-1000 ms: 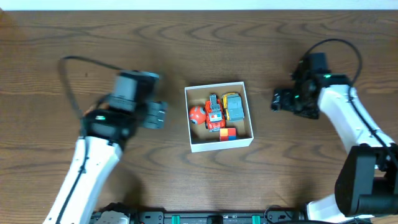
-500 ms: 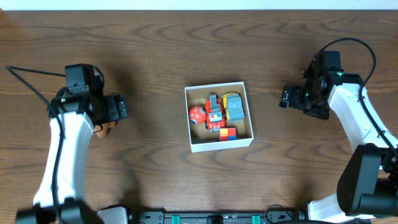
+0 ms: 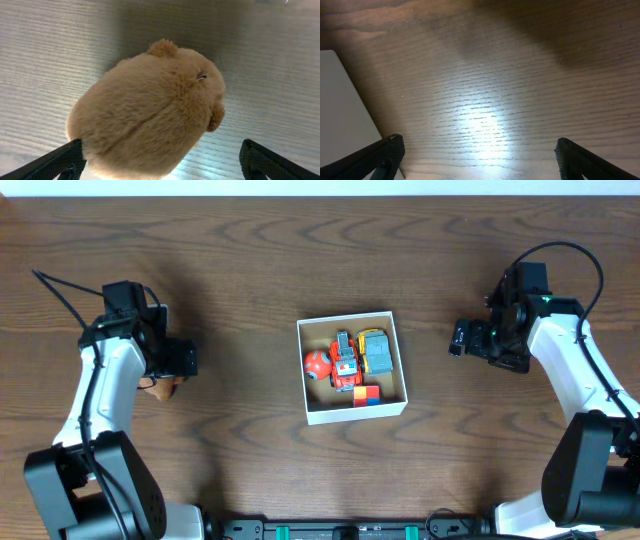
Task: Pack container
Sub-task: 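Move the left gripper to the brown plush and grasp it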
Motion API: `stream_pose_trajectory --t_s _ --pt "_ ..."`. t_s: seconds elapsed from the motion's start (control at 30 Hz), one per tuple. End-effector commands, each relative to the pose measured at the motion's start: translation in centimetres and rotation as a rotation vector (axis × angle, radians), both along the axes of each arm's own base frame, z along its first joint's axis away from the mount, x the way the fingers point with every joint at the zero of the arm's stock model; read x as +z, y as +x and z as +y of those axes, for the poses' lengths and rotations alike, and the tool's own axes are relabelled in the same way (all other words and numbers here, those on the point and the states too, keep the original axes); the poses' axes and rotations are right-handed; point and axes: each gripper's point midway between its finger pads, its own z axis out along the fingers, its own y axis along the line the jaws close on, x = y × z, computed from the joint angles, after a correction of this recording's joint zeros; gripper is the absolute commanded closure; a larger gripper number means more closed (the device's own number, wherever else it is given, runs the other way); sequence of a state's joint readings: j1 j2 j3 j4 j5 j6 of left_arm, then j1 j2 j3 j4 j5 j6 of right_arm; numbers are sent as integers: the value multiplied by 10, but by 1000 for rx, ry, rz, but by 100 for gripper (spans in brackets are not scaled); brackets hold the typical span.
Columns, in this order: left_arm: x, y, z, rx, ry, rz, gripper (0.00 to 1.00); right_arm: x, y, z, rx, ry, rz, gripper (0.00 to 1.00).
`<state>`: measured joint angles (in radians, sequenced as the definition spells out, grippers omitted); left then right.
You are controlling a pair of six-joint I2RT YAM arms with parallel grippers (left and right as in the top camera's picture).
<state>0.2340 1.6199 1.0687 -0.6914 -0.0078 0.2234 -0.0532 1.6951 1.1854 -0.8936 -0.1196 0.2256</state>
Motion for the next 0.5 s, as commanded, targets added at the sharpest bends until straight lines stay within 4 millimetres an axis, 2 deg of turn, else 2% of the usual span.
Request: stream_pose_trajectory --t_s 0.0,0.1,0.17,0.27,0.33,0.4,0.47 --pt "-10 0 2 -66 12 41 3 3 5 -2 9 -3 -11 1" --pt "-20 -3 1 -66 2 73 4 2 5 -2 9 -3 -10 1" --pt "-25 -5 1 -66 -3 93 9 2 5 -2 9 -3 -10 1" --pt "-28 -6 0 -66 -7 104 26 3 5 -2 9 -3 -11 1" --pt "-28 -7 0 -65 -8 106 43 3 5 -2 9 -3 -11 1" --pt "-28 -7 0 -61 -9 107 67 3 5 -2 9 -3 -11 1" --pt "-28 -7 0 -39 -13 104 79 3 5 -2 9 -3 -11 1"
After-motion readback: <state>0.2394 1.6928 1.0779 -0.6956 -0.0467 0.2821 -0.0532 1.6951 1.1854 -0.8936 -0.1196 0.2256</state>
